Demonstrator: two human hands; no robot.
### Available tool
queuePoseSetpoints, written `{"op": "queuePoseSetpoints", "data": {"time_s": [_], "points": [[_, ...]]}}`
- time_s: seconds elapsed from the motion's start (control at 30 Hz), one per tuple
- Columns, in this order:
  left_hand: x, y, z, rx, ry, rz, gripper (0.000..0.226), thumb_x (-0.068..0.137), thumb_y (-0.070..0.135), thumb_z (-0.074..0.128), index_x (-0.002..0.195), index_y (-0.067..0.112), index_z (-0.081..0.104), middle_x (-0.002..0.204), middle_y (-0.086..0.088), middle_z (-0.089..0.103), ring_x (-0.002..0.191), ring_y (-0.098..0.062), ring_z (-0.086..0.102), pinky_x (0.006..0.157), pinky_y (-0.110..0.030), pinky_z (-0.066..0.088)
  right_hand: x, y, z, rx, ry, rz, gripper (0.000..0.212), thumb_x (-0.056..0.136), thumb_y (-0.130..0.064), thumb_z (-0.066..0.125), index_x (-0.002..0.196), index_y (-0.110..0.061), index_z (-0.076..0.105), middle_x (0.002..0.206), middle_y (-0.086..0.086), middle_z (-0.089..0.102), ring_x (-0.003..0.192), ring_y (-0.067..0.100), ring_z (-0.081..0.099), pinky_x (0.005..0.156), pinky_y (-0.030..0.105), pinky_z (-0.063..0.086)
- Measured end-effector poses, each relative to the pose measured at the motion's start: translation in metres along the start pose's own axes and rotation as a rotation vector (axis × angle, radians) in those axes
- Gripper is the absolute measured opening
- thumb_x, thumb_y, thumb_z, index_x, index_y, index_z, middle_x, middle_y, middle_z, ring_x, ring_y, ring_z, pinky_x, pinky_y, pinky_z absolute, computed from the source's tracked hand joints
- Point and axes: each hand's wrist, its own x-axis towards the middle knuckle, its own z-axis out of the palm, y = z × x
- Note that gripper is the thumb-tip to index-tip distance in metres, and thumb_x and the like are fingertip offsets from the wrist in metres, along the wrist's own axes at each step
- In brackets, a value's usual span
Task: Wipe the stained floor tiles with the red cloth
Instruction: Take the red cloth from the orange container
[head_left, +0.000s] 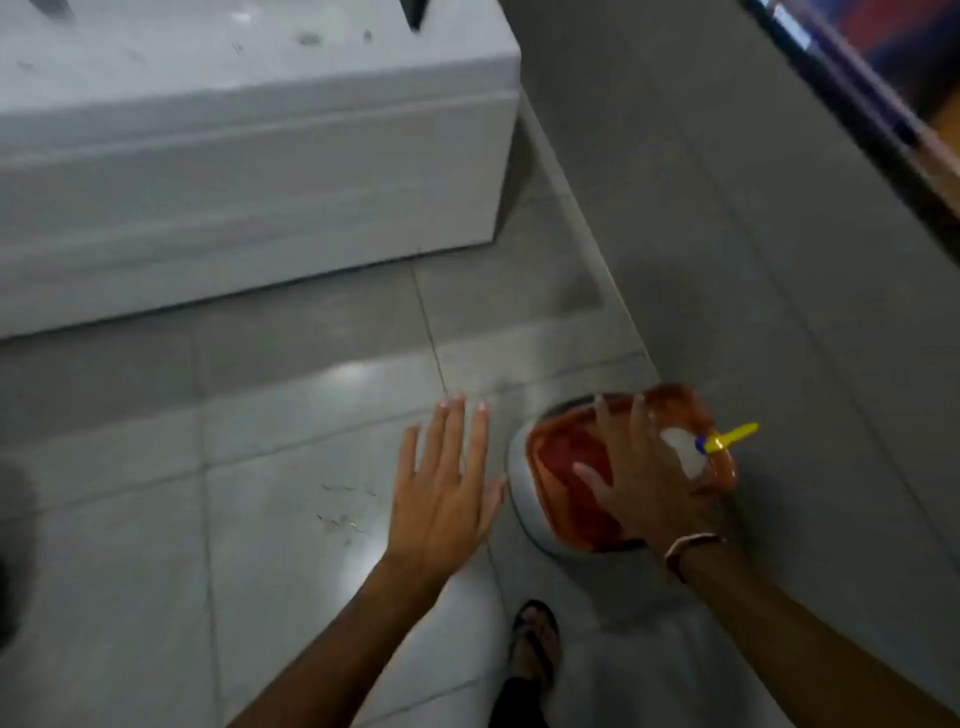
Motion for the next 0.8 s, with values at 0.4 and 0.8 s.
{"op": "queuePoseSetpoints", "data": {"time_s": [0.4,0.8], "points": [[0.014,0.075,0.285,-0.131,-0.475,0.081,0.077,0.109,0.048,0.024,0.166,0.002,0.002,0.176,-0.021,-0.001,0.164,-0.035,0.001,0.135,-0.049,0.007,0.092,0.038,0.203,0.204,-0.130,0.084,0.064,0.099,-0.028,0.064,0.158,-0.022,0.040,0.149,0.021,0.047,0.134,0.040,0.050,0.111,0.050,0.045],[-0.143,-0.152,0.216,-0.076,-0.394,-0.278,0.081,0.105,0.055,0.024,0.165,0.002,0.019,0.174,-0.022,0.015,0.162,-0.036,0.017,0.130,-0.054,0.026,-0.011,-0.096,0.152,0.570,0.288,0.044,0.048,0.081,-0.004,0.082,0.126,-0.011,0.065,0.114,0.016,0.066,0.097,0.015,0.057,0.086,0.026,0.043]]}}
